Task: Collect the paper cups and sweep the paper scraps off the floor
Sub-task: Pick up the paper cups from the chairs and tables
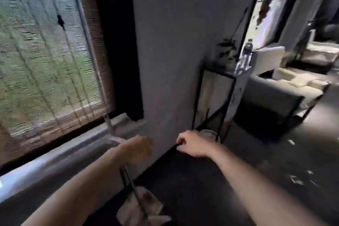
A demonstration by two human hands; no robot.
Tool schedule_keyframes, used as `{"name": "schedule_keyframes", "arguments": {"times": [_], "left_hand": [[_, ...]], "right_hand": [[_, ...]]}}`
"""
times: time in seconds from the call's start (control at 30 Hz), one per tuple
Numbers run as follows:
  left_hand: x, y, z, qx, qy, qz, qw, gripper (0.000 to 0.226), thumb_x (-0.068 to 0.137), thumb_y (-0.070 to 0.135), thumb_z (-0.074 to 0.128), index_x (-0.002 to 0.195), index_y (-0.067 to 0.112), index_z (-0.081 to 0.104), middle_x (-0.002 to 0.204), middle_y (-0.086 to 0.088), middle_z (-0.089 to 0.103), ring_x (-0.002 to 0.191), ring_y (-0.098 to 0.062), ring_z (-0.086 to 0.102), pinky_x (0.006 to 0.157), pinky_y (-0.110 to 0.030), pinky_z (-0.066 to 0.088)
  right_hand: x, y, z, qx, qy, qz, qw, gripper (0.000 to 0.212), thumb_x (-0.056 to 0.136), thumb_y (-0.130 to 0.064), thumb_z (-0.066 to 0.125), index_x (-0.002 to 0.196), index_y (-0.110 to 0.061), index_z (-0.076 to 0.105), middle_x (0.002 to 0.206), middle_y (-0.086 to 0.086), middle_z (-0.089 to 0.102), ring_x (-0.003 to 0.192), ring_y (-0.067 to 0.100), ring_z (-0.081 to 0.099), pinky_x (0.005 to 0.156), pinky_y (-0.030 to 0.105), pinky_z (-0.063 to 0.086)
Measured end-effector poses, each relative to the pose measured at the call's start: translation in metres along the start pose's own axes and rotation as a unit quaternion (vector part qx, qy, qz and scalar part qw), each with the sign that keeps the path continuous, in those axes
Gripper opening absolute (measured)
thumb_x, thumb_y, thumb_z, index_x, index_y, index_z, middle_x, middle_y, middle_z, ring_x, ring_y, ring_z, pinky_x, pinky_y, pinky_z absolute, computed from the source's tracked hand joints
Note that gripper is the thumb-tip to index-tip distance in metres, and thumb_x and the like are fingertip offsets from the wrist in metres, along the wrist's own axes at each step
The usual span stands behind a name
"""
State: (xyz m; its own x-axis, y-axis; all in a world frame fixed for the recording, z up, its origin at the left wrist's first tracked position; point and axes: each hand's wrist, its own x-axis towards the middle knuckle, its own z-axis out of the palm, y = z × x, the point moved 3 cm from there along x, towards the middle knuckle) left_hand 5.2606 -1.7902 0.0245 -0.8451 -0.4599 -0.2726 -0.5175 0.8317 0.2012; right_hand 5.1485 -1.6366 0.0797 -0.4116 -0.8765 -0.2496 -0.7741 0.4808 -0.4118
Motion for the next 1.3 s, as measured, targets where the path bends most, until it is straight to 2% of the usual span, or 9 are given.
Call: {"name": "schedule_keyframes", "arguments": {"times": [0.07,0.23,0.3,0.43,0.57,0.67,0.87,1.07,1.3], "left_hand": [[0.032,0.053,0.004,0.001,-0.014,0.015,1.0,0.028,0.091,0.037,0.052,0.113,0.022,0.06,0.115,-0.003,0.061,0.103,-0.022,0.059,0.092,-0.037,0.048],[0.101,0.235,0.004,0.036,-0.05,0.178,0.982,0.031,0.094,0.033,0.048,0.12,0.02,0.056,0.119,-0.001,0.057,0.114,-0.023,0.053,0.085,-0.027,0.039],[0.13,0.313,0.008,0.065,-0.062,0.222,0.971,0.027,0.095,0.028,0.047,0.117,0.018,0.057,0.109,0.001,0.059,0.113,-0.025,0.054,0.082,-0.028,0.04],[0.174,0.466,0.011,0.117,-0.044,0.288,0.95,0.029,0.092,0.03,0.053,0.119,0.019,0.059,0.12,-0.003,0.059,0.11,-0.022,0.056,0.086,-0.028,0.043],[0.213,0.583,0.007,0.141,-0.043,0.351,0.925,0.031,0.091,0.025,0.054,0.122,0.018,0.057,0.121,-0.004,0.059,0.11,-0.024,0.056,0.093,-0.035,0.047],[0.251,0.649,0.007,0.168,-0.051,0.399,0.9,0.028,0.093,0.028,0.052,0.119,0.019,0.057,0.116,-0.001,0.061,0.108,-0.023,0.058,0.088,-0.034,0.05],[0.365,0.77,0.022,0.185,-0.061,0.44,0.877,0.031,0.087,0.031,0.052,0.117,0.025,0.058,0.115,-0.001,0.063,0.105,-0.023,0.06,0.089,-0.035,0.05],[0.5,0.899,0.008,0.186,-0.056,0.477,0.857,0.034,0.092,0.035,0.051,0.125,0.026,0.054,0.123,-0.003,0.058,0.11,-0.024,0.057,0.086,-0.029,0.045],[0.621,1.066,-0.011,0.157,-0.079,0.486,0.856,0.034,0.094,0.025,0.05,0.127,0.016,0.054,0.128,-0.007,0.057,0.116,-0.023,0.054,0.096,-0.031,0.042]], "right_hand": [[-0.021,0.055,-0.015,0.013,0.029,0.048,0.998,0.03,0.092,-0.031,0.057,0.12,-0.018,0.062,0.118,0.001,0.061,0.109,0.021,0.058,0.083,0.026,0.044],[-0.074,0.196,-0.053,0.046,0.081,0.141,0.986,0.03,0.091,-0.028,0.057,0.118,-0.015,0.062,0.118,0.005,0.063,0.109,0.025,0.059,0.084,0.028,0.045],[-0.096,0.254,-0.073,0.049,0.095,0.169,0.98,0.024,0.09,-0.026,0.057,0.108,-0.012,0.065,0.112,0.008,0.066,0.104,0.026,0.062,0.082,0.03,0.049],[-0.141,0.371,-0.119,0.037,0.114,0.242,0.963,0.014,0.09,-0.028,0.057,0.087,-0.015,0.058,0.105,0.011,0.065,0.098,0.029,0.061,0.07,0.029,0.042],[-0.188,0.476,-0.166,0.07,0.159,0.309,0.935,0.018,0.089,-0.026,0.057,0.102,-0.015,0.063,0.109,0.01,0.065,0.102,0.025,0.061,0.079,0.029,0.047],[-0.215,0.544,-0.195,0.077,0.177,0.35,0.917,0.021,0.09,-0.026,0.056,0.106,-0.015,0.065,0.114,0.008,0.065,0.105,0.025,0.06,0.088,0.033,0.049],[-0.234,0.686,-0.242,0.099,0.215,0.413,0.879,0.031,0.091,-0.027,0.055,0.12,-0.016,0.062,0.123,0.005,0.061,0.111,0.022,0.058,0.088,0.029,0.045],[-0.211,0.841,-0.317,0.124,0.249,0.465,0.84,0.033,0.091,-0.027,0.058,0.121,-0.015,0.062,0.124,0.004,0.063,0.112,0.019,0.058,0.092,0.025,0.044],[-0.213,0.996,-0.392,0.167,0.283,0.515,0.792,0.031,0.091,-0.027,0.056,0.119,-0.016,0.063,0.123,0.002,0.062,0.113,0.018,0.057,0.092,0.027,0.045]]}}
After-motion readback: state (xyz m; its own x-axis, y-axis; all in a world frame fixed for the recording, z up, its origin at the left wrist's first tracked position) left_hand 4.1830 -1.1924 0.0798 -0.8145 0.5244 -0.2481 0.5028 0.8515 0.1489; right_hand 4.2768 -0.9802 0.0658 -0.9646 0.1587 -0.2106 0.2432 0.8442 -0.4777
